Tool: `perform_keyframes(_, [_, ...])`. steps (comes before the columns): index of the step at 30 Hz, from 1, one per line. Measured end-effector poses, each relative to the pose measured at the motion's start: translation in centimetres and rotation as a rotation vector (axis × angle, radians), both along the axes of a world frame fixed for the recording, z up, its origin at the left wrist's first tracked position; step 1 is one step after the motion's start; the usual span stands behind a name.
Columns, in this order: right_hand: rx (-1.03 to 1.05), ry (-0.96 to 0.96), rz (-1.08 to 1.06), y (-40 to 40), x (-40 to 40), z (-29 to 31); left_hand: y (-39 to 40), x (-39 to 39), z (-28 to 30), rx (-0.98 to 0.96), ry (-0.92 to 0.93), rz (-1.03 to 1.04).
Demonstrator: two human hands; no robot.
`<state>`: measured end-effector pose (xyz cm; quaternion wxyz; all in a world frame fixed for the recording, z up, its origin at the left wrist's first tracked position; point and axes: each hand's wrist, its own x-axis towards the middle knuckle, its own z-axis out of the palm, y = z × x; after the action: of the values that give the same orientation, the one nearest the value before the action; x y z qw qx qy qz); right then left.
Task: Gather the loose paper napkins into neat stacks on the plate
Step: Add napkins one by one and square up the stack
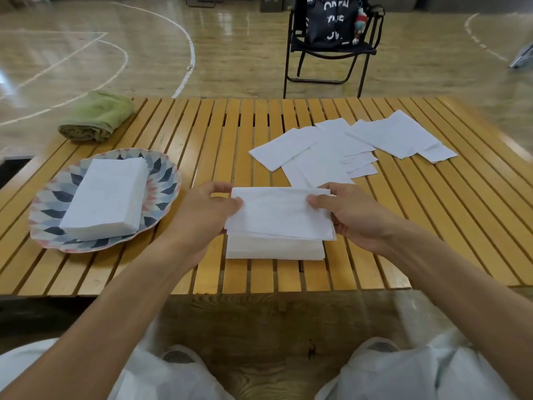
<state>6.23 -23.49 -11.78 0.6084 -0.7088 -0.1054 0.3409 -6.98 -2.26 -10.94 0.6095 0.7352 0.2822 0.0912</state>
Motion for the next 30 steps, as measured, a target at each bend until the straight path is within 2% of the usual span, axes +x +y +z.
perform_keyframes(4, [-0.252, -0.233, -0.016, 0.3, -0.2, -0.7, 0.5, 0.1, -1.3, 0.391, 0.074, -0.029])
perform_keyframes(11, [-0.443, -0.475, 0.031, 0.3, -0.2, -1.9, 0.5, 0.0, -3.3, 0.682, 0.169, -0.147])
perform_keyframes(23, [-0.593, -0.630, 0.127, 0.4, -0.2, -2.3, 0.6, 0.4, -4.3, 0.751, 0.140, -0.156])
perform_keyframes(30, [-0.605, -0.646, 0.107, 0.2, 0.0, -2.2, 0.3, 0.5, -4.0, 0.762, 0.136, -0.157])
